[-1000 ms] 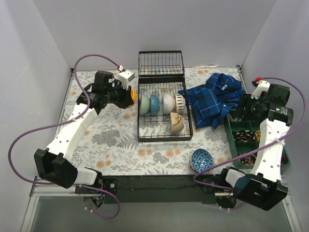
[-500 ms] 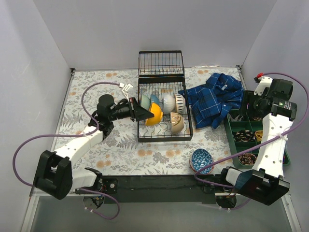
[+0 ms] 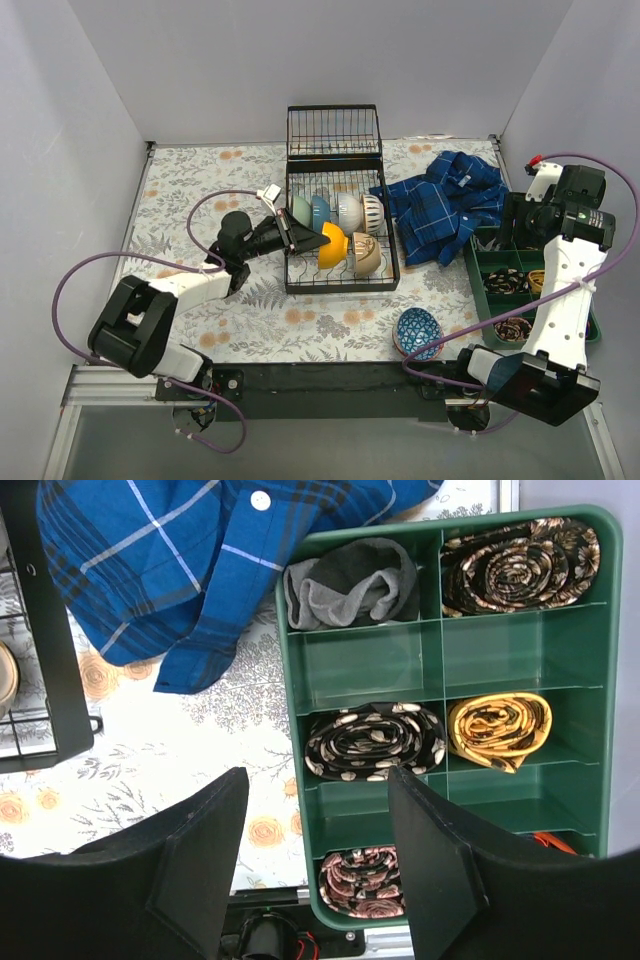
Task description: Load the bowls into the dish rack
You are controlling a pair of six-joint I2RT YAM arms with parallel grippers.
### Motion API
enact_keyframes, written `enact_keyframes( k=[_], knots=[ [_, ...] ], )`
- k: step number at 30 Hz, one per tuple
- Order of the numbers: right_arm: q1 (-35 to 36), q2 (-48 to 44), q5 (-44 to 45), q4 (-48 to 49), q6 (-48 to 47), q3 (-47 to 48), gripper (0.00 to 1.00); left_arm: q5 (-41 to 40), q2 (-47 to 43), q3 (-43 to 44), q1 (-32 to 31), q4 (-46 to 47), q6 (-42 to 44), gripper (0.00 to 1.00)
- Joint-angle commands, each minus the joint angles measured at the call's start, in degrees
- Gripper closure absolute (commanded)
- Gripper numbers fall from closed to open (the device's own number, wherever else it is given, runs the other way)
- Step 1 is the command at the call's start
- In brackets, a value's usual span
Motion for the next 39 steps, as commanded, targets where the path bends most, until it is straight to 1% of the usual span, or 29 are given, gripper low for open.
enact_keyframes(
  k=[1, 8, 14, 21, 26, 31, 39],
  knots=[
    [-0.2, -1.7, 0.6, -0.2, -0.7, 0.7, 0.34, -3.2, 2.2, -0.5, -0.1, 4.3, -4.6, 1.0],
    [-0.2, -2.5, 1.1, -0.3, -0.9, -0.3, 0.34, -4.0, 7.0, 0.5, -0.7, 5.3, -6.9, 1.0],
    [-0.2, -3.3, 1.0, -0.2, -0.9, -1.8, 0.34, -5.9, 9.1, 1.0, -2.7, 3.6, -8.1, 1.0],
    [-0.2, -4.3, 1.4, -0.3, -0.9, -3.2, 0.34, -8.0, 13.5, 1.5, -2.8, 3.3, -10.5, 1.0],
    [-0.2, -4.4, 1.4, -0.3, -1.0, -4.0, 0.34, -6.6, 17.3, 3.8, -3.4, 7.1, -12.6, 1.0],
    [-0.2, -4.3, 1.4, -0.2, -1.0, -4.5, 0.34, -6.5, 19.4, 5.5, -4.9, 8.7, -14.1, 1.0],
    [-0.2, -4.3, 1.4, -0.2, -1.0, -5.0, 0.34, -6.8, 20.7, 4.2, -5.3, 9.6, -14.5, 1.0]
  ],
)
